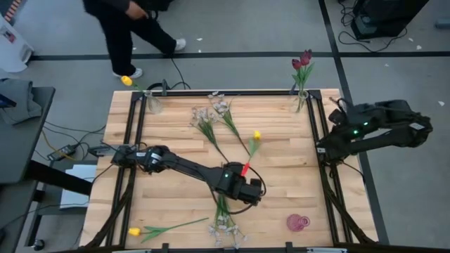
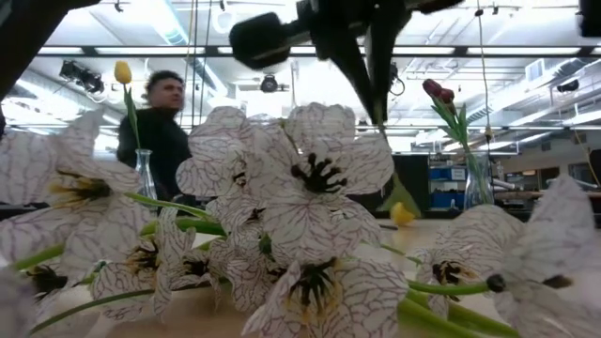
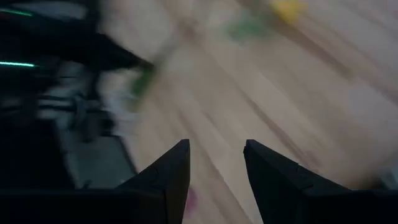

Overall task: Sort flowers into vase by color
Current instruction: Put the top yellow flower into the left transparent vase

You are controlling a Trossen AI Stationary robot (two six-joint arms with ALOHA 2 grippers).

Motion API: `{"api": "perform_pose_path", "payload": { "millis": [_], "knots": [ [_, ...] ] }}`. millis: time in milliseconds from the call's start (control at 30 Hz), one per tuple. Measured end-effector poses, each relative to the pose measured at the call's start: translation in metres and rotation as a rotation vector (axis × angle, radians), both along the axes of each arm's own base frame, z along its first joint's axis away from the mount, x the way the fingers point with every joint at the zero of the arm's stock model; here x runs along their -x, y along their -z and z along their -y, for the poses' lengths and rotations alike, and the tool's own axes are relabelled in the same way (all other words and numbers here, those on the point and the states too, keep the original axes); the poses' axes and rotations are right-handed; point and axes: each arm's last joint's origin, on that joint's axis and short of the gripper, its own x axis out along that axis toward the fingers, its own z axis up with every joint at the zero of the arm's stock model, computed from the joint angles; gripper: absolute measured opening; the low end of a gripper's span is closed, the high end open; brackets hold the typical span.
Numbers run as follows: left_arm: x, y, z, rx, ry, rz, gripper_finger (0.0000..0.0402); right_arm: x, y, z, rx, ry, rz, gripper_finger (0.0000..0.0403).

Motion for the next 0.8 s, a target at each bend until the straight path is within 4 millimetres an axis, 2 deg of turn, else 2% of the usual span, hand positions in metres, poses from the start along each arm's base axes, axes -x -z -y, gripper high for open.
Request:
{"api": "perform_pose_path", "payload": {
  "millis": [100, 167, 400, 633, 800],
  "knots": [
    [0.000, -0.010, 0.002, -0.011, -0.092, 0.096, 0.0000, 0.004, 0.013, 0.000, -0.089, 0.113, -0.100, 0.0165],
    [0.000, -0.017, 0.003, -0.032, -0.129, 0.168, 0.0000, 0.003, 0.019, -0.001, -0.143, 0.151, -0.086, 0.0165],
    [-0.005, -0.029, 0.005, -0.091, -0.226, 0.342, 0.0000, -0.027, 0.039, -0.002, -0.273, 0.226, 0.178, 0.0165],
    [-0.004, -0.035, 0.003, -0.138, -0.309, 0.419, 0.0000, -0.049, 0.065, -0.002, -0.369, 0.316, 0.333, 0.0165],
    [-0.003, -0.043, 0.002, -0.153, -0.324, 0.463, 0.0000, -0.064, 0.086, -0.004, -0.514, 0.359, 0.414, 0.0165]
  ]
}}
